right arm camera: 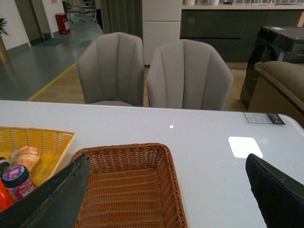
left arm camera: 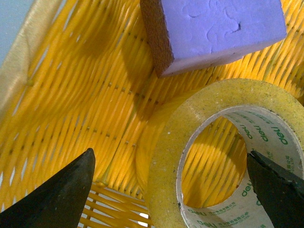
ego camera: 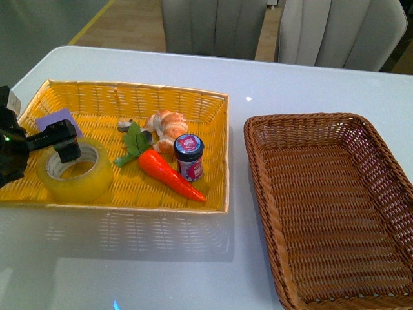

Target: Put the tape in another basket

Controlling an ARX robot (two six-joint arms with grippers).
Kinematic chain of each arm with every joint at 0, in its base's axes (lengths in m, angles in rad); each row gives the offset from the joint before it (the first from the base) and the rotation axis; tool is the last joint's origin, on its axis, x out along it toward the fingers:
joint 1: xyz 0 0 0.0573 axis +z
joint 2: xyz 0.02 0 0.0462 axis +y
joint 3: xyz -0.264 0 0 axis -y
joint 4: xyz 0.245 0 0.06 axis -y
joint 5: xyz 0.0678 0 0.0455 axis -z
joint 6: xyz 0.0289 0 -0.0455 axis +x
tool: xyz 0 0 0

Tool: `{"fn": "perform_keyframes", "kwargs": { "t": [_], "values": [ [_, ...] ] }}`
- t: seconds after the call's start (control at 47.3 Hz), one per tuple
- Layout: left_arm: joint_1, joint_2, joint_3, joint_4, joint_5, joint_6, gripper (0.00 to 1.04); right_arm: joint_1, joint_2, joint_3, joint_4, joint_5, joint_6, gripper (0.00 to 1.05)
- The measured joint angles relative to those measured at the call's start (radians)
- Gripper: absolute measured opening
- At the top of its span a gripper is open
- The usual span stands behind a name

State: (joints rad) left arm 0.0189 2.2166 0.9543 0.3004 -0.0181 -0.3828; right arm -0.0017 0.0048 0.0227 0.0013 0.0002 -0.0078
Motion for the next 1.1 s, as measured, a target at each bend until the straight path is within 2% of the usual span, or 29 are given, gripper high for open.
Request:
{"fn": "perform_keyframes", "kwargs": {
  "t": [0.148,0.254,0.381,0.614,0.91,1.1],
  "values": [
    [-0.015,0.015,0.007,-0.006,0.000,0.001,0.94,0.000,0.000,0.000,0.000,0.000,0.000,0.96],
    [-0.023,0.015,0.008,-0.006,0.000,0.000,0.73,0.000,0.000,0.000,0.000,0.000,0.000,0.96],
    [-0.028,0.015,0.008,-0.010,-0.009,-0.001,0.57,0.000,0.000,0.000,0.000,0.000,0.000,0.96],
    [-0.028,0.005,0.003,-0.034,-0.021,-0.004,0.17,0.000,0.000,0.000,0.000,0.000,0.000,0.96],
    [-0.028,-0.070,-0.028,-0.051,-0.020,-0.008,0.15,0.000,0.000,0.000,0.000,0.000,0.000,0.96],
    [-0.023,-0.212,-0.064,-0.092,-0.038,0.000,0.15,0.000,0.000,0.000,0.000,0.000,0.000,0.96]
  ]
}}
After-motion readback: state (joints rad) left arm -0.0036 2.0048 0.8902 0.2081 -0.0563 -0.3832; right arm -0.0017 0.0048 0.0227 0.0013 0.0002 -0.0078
